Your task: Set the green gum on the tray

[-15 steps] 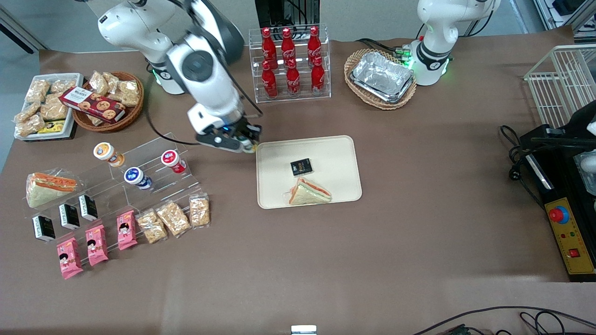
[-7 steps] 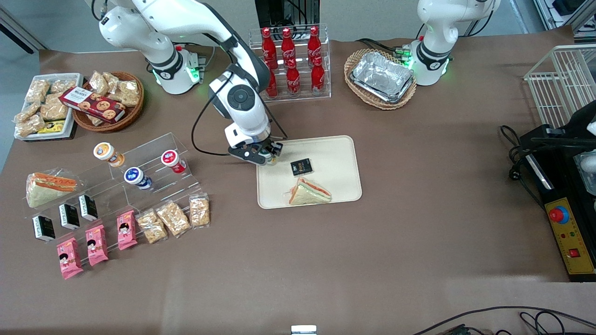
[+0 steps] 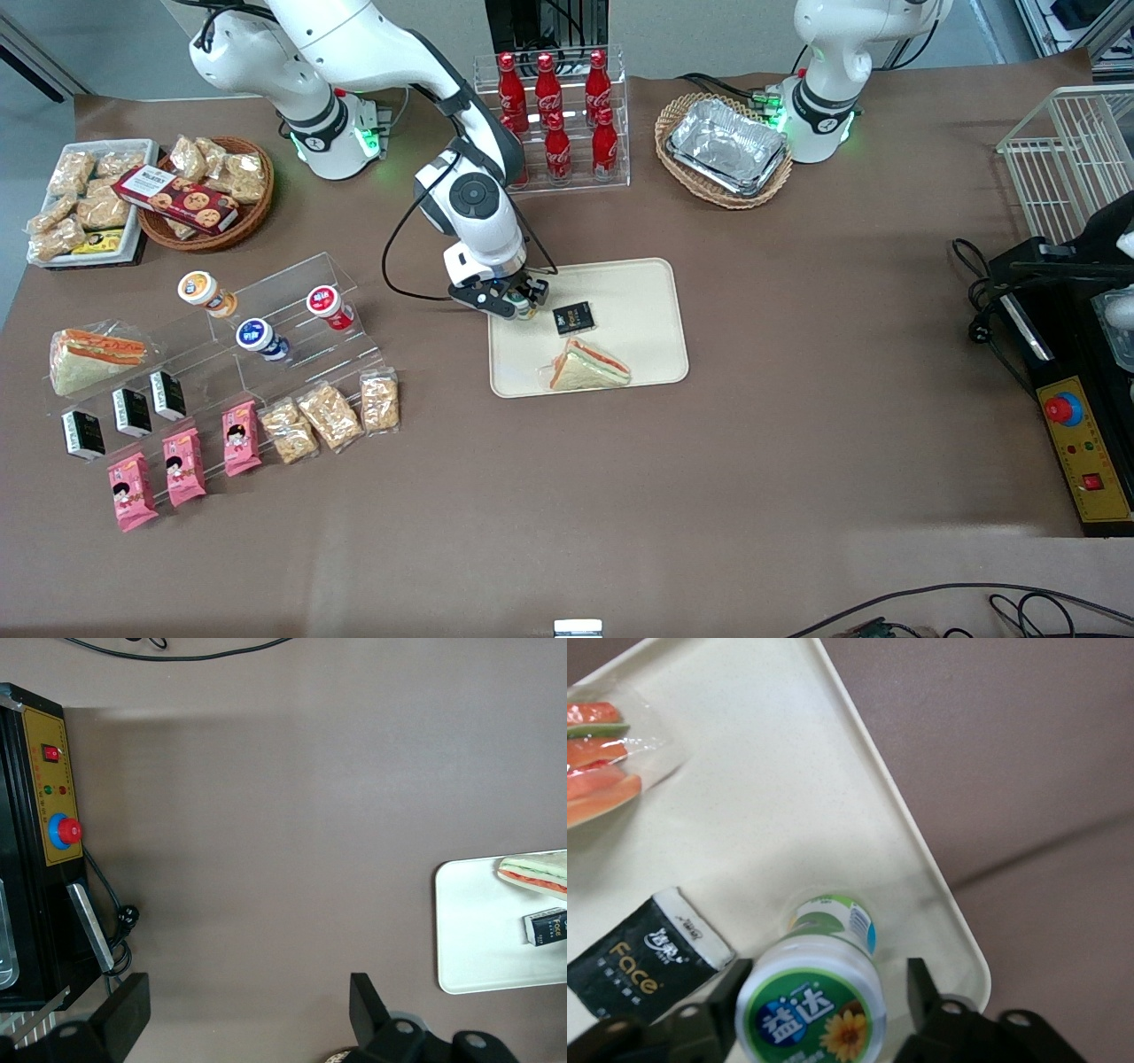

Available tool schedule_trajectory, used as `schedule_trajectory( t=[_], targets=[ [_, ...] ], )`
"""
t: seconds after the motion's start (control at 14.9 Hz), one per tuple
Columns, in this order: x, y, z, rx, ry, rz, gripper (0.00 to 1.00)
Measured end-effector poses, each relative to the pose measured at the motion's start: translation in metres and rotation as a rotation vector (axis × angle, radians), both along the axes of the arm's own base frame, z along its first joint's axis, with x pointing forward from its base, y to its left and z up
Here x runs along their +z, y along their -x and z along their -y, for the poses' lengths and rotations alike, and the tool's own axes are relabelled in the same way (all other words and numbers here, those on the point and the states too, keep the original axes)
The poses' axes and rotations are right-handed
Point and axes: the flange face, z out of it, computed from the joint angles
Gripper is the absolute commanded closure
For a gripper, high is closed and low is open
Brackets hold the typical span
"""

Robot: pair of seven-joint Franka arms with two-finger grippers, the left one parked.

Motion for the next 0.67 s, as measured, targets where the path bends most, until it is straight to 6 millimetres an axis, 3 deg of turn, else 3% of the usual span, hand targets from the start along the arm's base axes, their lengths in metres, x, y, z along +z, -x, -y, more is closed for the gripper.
schedule_trajectory(
  t=[0.27, 0.4, 0.54, 0.67],
  targets=[
    [0.005, -0.005, 0.0, -0.006, -0.007, 0.01, 0.0],
    [0.023, -0.013, -0.002, -0.012, -0.025, 0.029, 0.0],
    [0.059, -0.023, -0.002, -0.003, -0.012, 0.005, 0.0],
    [0.12, -0.039, 0.005, 0.033, 0.006, -0.035, 0.0]
  ],
)
